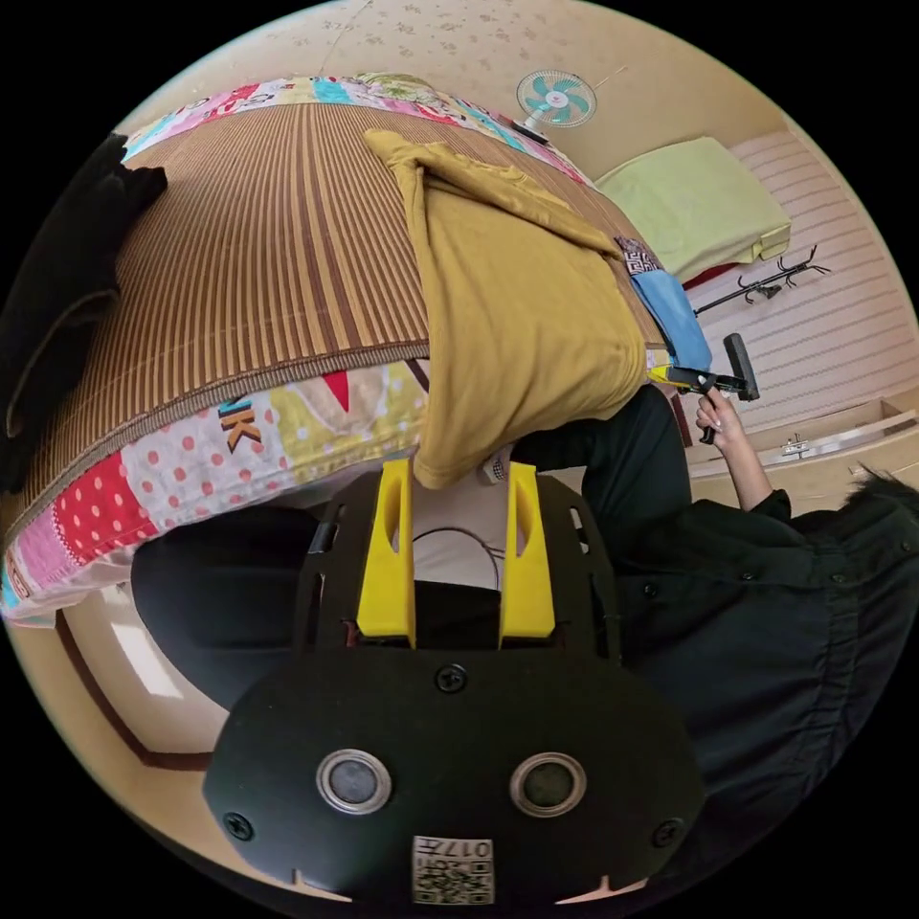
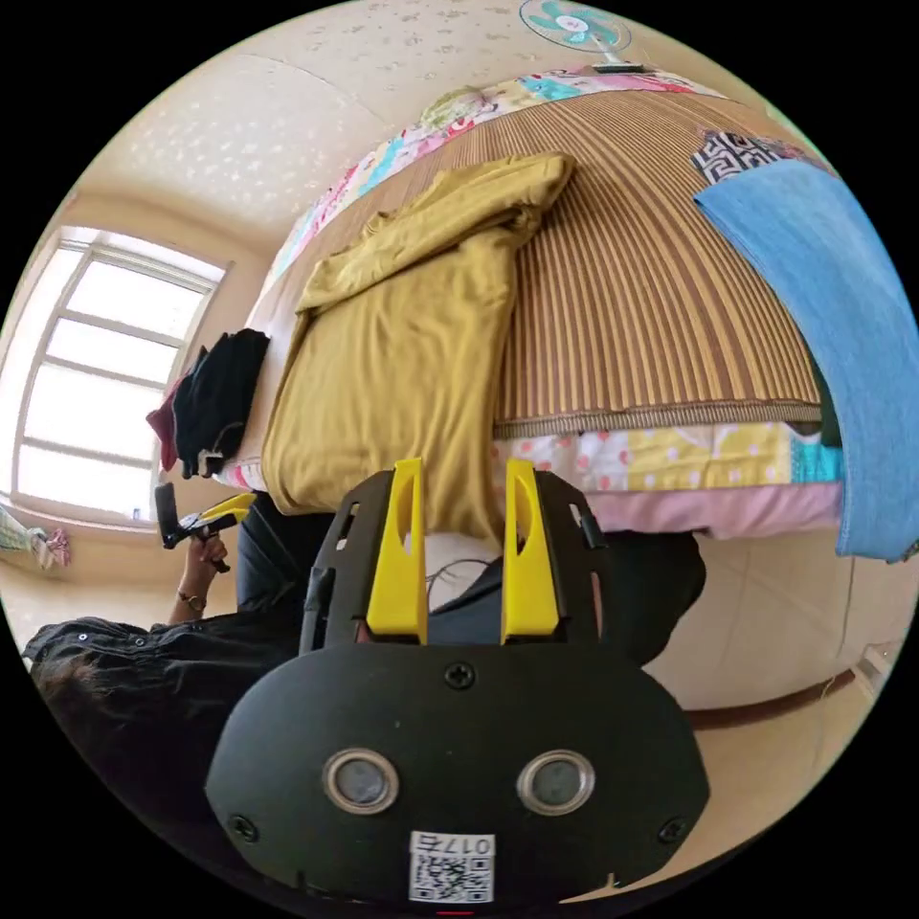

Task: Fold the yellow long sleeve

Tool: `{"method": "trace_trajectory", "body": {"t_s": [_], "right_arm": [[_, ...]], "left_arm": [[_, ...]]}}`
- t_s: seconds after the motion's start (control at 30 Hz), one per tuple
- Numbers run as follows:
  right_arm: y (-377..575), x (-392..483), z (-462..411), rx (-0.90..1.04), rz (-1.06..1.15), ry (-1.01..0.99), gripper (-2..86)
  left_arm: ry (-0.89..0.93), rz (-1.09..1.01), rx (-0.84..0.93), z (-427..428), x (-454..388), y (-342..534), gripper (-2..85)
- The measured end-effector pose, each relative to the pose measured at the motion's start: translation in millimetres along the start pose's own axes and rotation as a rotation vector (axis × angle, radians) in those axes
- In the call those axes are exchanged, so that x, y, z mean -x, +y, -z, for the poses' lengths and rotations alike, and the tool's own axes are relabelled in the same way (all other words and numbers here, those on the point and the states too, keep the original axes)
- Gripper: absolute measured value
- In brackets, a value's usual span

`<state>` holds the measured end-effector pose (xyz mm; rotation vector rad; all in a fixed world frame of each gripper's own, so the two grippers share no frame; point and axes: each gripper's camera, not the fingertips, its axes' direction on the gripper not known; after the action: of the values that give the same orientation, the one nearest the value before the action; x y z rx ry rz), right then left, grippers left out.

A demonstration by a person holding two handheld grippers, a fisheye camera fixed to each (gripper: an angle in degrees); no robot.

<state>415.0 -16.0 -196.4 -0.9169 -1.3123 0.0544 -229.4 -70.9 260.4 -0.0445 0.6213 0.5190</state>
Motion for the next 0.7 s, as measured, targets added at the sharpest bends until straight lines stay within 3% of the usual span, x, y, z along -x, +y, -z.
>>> {"method": "trace_trajectory", "body": {"t_s": [0.3, 0.43, 0.57, 0.7], "right_arm": [[-59, 13, -140, 0.317, 0.053, 0.093, 12.2], [-70, -6, -171, 0.388, 0.047, -0.095, 6.4], [-42, -3, -169, 0.392, 0.120, -0.198, 3.8], [24, -16, -104, 0.045, 0.279, -0.747, 3.1]], "left_arm": [[-0.124, -0.069, 0.163, -29, 19, -55, 10.1], [-0.017, -0.039, 0.143, -22, 35, -53, 6.6], [0.218, -0.070, 0.074, 4, 34, -33, 2.4], [0.469, -0.143, -0.170, 80, 20, -7, 1.0]]}}
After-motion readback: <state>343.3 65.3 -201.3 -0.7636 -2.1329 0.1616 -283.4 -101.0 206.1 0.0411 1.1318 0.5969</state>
